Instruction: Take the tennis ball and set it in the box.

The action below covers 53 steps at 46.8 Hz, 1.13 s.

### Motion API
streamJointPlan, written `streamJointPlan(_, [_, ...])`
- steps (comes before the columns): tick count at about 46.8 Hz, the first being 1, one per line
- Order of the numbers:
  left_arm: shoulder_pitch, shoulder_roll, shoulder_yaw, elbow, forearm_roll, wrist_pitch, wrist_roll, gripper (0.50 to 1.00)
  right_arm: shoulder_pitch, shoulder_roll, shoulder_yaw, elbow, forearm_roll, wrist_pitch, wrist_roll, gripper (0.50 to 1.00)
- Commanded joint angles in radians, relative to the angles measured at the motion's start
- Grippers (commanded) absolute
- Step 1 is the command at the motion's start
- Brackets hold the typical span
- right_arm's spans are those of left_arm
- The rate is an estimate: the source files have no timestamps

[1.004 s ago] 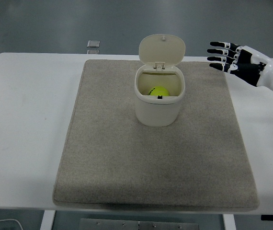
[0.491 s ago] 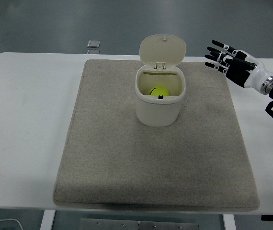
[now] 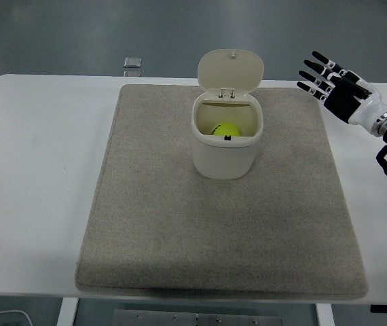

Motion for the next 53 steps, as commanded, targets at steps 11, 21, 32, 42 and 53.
streamJointPlan(11, [0.000,0.000,0.000,0.000,-0.001,0.000,0.000,0.992,-0.009,0.003,0.001,0.002,0.006,-0.003,0.004,0.911])
streamJointPlan(21, [0.000,0.000,0.000,0.000,-0.001,0.000,0.000,0.992,-0.012,0.003,0.001,0.008,0.005,0.005,0.033,0.911])
streamJointPlan(32, [0.000,0.000,0.000,0.000,0.000,0.000,0.000,0.992,-0.010,0.000,0.002,0.011,0.002,-0.002,0.062,0.911])
streamJointPlan(42, [-0.001,0.000,0.000,-0.002,-0.001,0.000,0.000,0.992,-0.009,-0.004,0.001,0.012,0.001,0.008,0.070,0.911])
streamJointPlan(53, [0.000,0.000,0.000,0.000,0.001,0.000,0.000,0.992,-0.009,0.000,0.002,0.012,0.001,0.002,0.080,0.913])
